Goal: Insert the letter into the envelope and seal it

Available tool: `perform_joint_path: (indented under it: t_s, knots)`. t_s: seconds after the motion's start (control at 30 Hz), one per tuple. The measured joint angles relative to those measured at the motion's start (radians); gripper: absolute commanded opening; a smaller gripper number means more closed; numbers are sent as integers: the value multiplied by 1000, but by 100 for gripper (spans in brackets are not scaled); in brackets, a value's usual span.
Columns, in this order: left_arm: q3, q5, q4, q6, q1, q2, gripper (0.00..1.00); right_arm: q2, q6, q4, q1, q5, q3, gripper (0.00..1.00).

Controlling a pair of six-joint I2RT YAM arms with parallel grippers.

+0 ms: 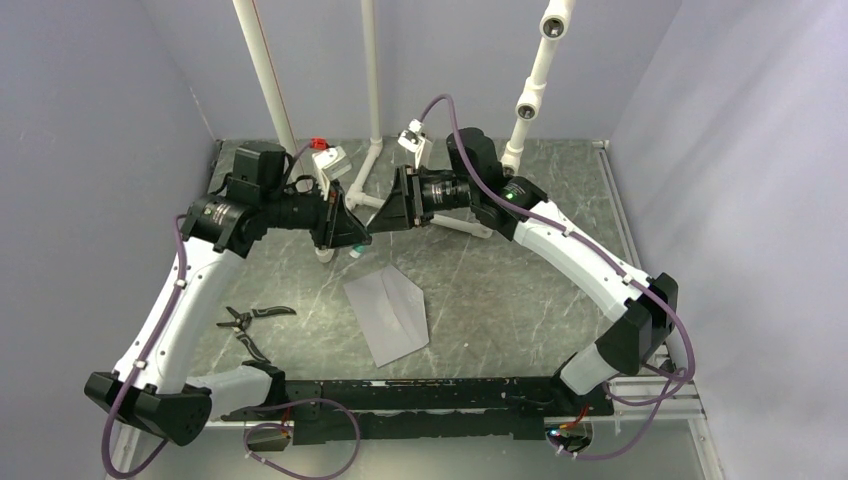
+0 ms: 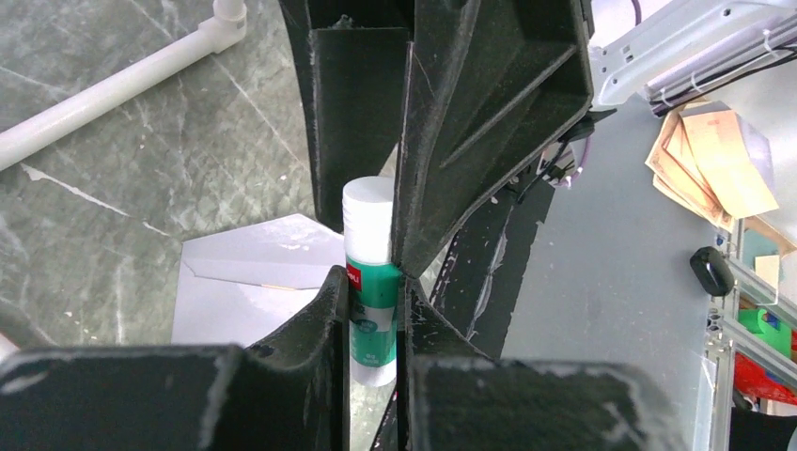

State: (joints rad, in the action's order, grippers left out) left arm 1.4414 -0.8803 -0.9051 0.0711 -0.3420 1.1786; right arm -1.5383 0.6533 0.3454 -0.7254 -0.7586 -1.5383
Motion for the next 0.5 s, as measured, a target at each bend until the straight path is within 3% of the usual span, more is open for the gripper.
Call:
perform_joint_path:
  t_s: [0.07, 0.13, 0.23, 0.3, 0.33, 0.5]
  knots:
    - [7, 14, -8, 11, 0, 4, 3, 0, -10, 16, 0, 0, -1, 34]
    - [10, 19, -18, 19, 0, 10, 3, 0, -18, 22, -2, -2, -6, 32]
    - [14, 19, -21, 23, 0, 17, 3, 0, -23, 22, -4, 3, -9, 48]
    - [16, 16, -26, 24, 0, 17, 3, 0, -21, 21, -3, 13, -9, 51]
    - [18, 14, -28, 24, 0, 17, 3, 0, -21, 20, -3, 18, -9, 49]
    - [25, 21, -34, 35, 0, 17, 3, 0, -17, 14, -3, 12, -10, 14]
